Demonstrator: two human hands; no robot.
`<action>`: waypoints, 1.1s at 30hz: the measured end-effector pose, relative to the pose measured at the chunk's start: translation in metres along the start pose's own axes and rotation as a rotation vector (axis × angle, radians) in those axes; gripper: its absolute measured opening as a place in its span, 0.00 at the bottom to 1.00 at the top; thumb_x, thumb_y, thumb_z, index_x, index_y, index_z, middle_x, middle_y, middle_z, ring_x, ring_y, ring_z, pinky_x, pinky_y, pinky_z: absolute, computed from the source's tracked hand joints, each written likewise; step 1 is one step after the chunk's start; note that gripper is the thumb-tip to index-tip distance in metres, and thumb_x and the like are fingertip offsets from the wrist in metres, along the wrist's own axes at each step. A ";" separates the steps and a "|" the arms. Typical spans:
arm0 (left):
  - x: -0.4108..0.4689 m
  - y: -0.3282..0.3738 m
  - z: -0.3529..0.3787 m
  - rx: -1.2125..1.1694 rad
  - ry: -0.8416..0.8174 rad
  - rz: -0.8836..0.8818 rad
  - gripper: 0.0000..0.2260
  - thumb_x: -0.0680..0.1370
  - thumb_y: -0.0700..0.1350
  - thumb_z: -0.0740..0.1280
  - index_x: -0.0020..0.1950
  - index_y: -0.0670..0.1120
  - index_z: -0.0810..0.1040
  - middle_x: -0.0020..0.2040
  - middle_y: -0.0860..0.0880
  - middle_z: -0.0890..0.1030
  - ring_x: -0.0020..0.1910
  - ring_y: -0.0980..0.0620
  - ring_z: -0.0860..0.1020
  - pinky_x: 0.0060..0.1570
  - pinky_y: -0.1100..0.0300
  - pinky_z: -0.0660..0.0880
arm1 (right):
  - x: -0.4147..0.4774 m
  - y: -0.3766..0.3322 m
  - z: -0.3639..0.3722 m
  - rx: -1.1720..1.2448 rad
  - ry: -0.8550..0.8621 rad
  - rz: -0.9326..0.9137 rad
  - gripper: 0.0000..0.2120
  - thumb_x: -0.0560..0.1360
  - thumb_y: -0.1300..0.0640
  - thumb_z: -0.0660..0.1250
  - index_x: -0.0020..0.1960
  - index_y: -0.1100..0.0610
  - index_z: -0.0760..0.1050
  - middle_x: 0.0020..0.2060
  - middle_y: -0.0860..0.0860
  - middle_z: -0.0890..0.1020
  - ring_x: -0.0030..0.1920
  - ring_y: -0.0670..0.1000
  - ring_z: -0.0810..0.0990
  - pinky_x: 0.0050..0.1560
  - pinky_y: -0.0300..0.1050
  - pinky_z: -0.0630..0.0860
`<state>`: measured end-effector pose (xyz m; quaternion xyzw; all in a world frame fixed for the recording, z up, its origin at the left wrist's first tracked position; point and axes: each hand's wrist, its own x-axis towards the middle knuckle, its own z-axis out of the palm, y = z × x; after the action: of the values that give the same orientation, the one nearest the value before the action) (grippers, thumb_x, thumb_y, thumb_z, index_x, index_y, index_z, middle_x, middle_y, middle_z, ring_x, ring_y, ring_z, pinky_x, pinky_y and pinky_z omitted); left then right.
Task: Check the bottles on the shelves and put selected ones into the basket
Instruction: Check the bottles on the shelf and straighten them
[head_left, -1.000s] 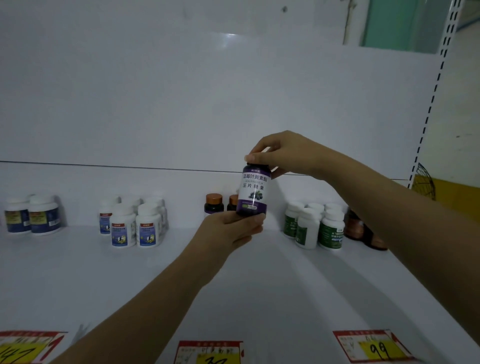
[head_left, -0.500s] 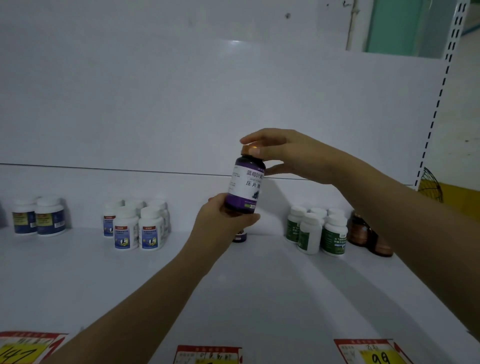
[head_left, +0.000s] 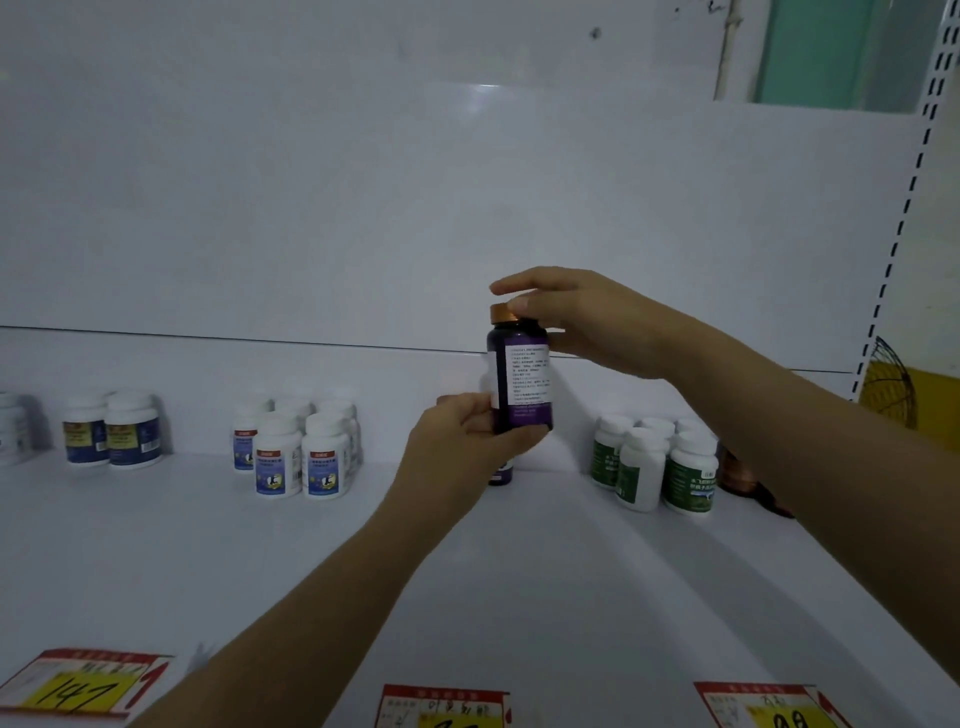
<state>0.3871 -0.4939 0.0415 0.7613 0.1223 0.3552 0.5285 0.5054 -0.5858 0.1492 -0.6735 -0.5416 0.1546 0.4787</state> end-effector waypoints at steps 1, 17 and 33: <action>-0.001 -0.002 0.003 0.003 0.077 0.028 0.20 0.69 0.46 0.75 0.60 0.47 0.77 0.53 0.48 0.82 0.51 0.50 0.81 0.55 0.56 0.78 | 0.000 0.000 0.003 -0.019 0.020 -0.001 0.13 0.78 0.51 0.64 0.61 0.54 0.76 0.52 0.46 0.82 0.55 0.44 0.80 0.54 0.38 0.76; -0.003 0.005 -0.003 -0.172 0.015 0.036 0.19 0.70 0.44 0.74 0.58 0.51 0.71 0.50 0.52 0.79 0.49 0.54 0.79 0.41 0.68 0.73 | -0.008 -0.007 -0.005 0.124 -0.051 -0.044 0.13 0.80 0.57 0.60 0.63 0.51 0.75 0.59 0.50 0.80 0.59 0.49 0.79 0.54 0.44 0.79; -0.001 0.009 -0.022 -0.046 -0.027 0.123 0.20 0.68 0.42 0.75 0.56 0.50 0.73 0.45 0.59 0.80 0.40 0.65 0.80 0.39 0.73 0.76 | 0.001 0.007 0.009 0.387 -0.005 -0.108 0.11 0.81 0.63 0.57 0.58 0.58 0.75 0.54 0.57 0.80 0.54 0.54 0.81 0.52 0.47 0.80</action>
<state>0.3699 -0.4823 0.0534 0.7598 0.0599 0.3795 0.5245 0.5030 -0.5803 0.1392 -0.5386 -0.5383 0.2314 0.6055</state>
